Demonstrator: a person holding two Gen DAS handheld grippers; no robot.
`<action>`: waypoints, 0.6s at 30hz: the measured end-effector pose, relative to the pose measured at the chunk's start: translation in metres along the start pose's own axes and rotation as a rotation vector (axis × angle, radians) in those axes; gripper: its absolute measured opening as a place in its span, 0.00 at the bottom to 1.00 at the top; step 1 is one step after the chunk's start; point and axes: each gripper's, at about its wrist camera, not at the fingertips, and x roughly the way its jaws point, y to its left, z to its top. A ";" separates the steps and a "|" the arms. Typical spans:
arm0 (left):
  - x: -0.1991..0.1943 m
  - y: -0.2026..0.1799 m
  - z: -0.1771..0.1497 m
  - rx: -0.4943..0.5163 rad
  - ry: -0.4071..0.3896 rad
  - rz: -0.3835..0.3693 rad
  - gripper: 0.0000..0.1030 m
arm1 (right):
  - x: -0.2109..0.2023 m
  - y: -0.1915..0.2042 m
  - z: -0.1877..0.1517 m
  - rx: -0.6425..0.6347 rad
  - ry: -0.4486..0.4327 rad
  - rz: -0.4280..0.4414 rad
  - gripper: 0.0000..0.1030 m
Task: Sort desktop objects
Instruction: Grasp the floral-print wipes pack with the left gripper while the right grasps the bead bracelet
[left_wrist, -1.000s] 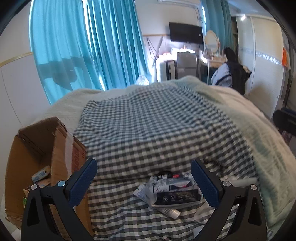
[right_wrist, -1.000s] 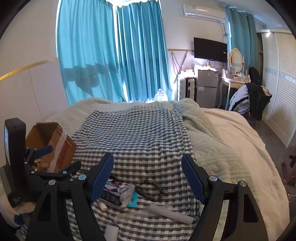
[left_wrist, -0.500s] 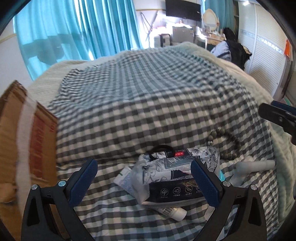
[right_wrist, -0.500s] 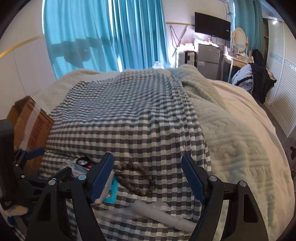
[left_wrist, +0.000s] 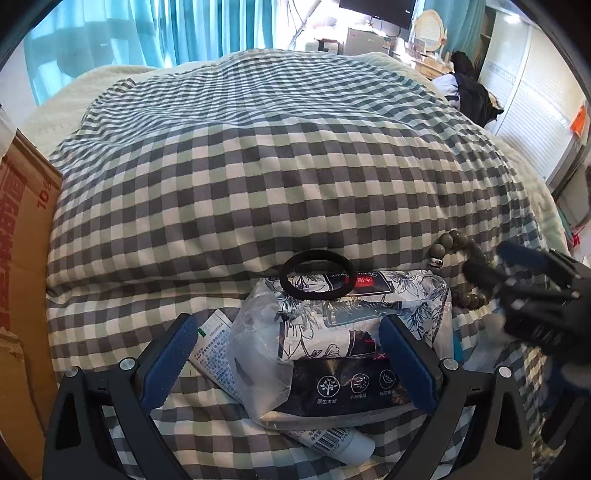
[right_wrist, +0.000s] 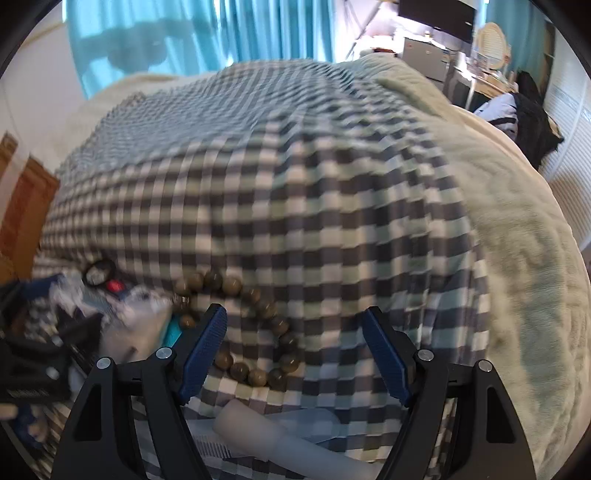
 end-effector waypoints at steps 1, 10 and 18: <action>0.000 -0.001 -0.001 0.005 0.002 0.003 0.98 | 0.003 0.004 -0.001 -0.021 0.009 -0.014 0.74; -0.013 -0.034 -0.010 0.155 -0.030 -0.017 0.33 | 0.004 -0.009 -0.009 0.042 0.056 -0.043 0.11; -0.041 -0.028 -0.008 0.170 -0.040 -0.021 0.22 | -0.046 -0.016 -0.013 0.110 -0.052 -0.041 0.11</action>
